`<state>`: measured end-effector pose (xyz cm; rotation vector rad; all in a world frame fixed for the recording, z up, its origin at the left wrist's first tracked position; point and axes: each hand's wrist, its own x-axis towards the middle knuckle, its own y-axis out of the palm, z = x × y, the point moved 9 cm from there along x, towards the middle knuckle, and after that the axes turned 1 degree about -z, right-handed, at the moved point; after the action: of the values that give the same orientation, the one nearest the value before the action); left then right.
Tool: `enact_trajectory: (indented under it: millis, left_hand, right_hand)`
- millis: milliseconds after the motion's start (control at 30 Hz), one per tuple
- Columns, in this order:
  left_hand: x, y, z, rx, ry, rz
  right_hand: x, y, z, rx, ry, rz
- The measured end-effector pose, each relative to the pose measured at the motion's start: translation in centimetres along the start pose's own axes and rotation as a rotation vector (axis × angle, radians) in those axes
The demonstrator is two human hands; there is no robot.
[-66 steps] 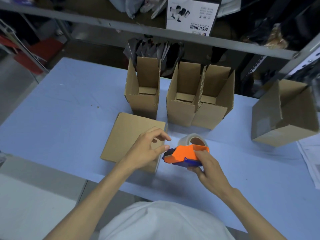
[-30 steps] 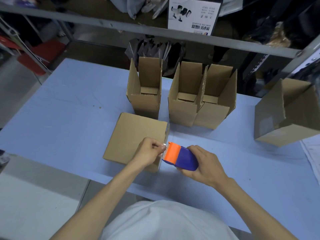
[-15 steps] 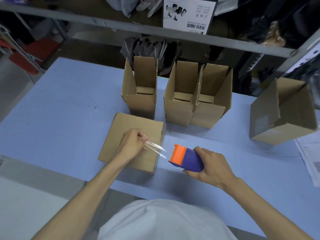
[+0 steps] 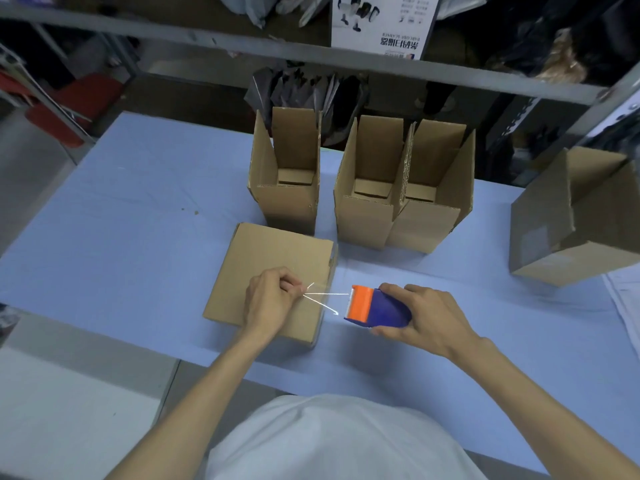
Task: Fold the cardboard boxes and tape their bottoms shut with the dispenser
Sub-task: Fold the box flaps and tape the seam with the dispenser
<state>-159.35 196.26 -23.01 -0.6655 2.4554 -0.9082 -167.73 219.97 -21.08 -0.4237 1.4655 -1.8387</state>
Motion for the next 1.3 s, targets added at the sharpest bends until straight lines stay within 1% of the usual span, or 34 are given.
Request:
enact_trajectory:
  millis: [100, 267, 367, 500, 600, 733, 833, 967, 1000, 1100, 1133, 1167, 1200, 1300]
  left_hand:
    - [-0.3, -0.2, -0.5, 0.007, 0.050, -0.041]
    - [-0.3, 0.1, -0.9, -0.004, 0.106, -0.049]
    - [-0.3, 0.5, -1.2, 0.037, 0.136, -0.048]
    - [-0.2, 0.7, -1.3, 0.132, 0.131, -0.055]
    - [-0.1, 0.3, -1.4, 0.276, 0.113, -0.086]
    - [0.0, 0.6, -1.9, 0.432, 0.128, -0.082]
    - [-0.3, 0.3, -1.5, 0.339, 0.158, -0.111]
    - [-1.8, 0.1, -1.5, 0.244, 0.236, -0.204]
    - [-2.1, 0.1, -1.4, 0.221, 0.228, -0.213]
    - [-1.3, -0.8, 0.4, 0.131, 0.103, -0.196]
    - [-1.1, -1.1, 0.7, 0.119, 0.091, -0.191]
    - [-1.1, -1.2, 0.5, 0.116, 0.117, -0.182]
    - [-1.1, -1.0, -0.2, 0.116, 0.180, -0.163]
    - [-1.6, 1.1, -2.7, 0.094, 0.428, -0.012]
  right_hand:
    - [0.4, -0.2, -0.2, -0.001, 0.015, -0.008]
    - [0.9, -0.2, -0.5, -0.009, 0.018, -0.003]
    - [1.1, -0.1, -0.5, -0.013, 0.010, -0.003]
    - [1.3, 0.1, -0.5, -0.009, 0.003, -0.001]
    - [1.4, 0.3, -0.5, -0.015, 0.003, 0.001]
    - [1.7, 0.5, -0.3, -0.018, -0.006, -0.001]
    - [1.9, 0.5, -0.3, -0.028, -0.010, -0.004]
    - [2.2, 0.5, 0.1, -0.017, -0.011, -0.003]
    - [2.2, 0.5, 0.2, -0.019, -0.010, 0.002]
    - [2.5, 0.5, 0.3, -0.071, -0.018, 0.023]
    - [2.6, 0.5, 0.3, -0.081, -0.021, 0.029]
    - [2.7, 0.6, 0.4, -0.090, -0.023, 0.037]
    - [2.8, 0.6, 0.5, -0.099, -0.027, 0.044]
    - [3.3, 0.9, 0.8, -0.132, -0.041, 0.079]
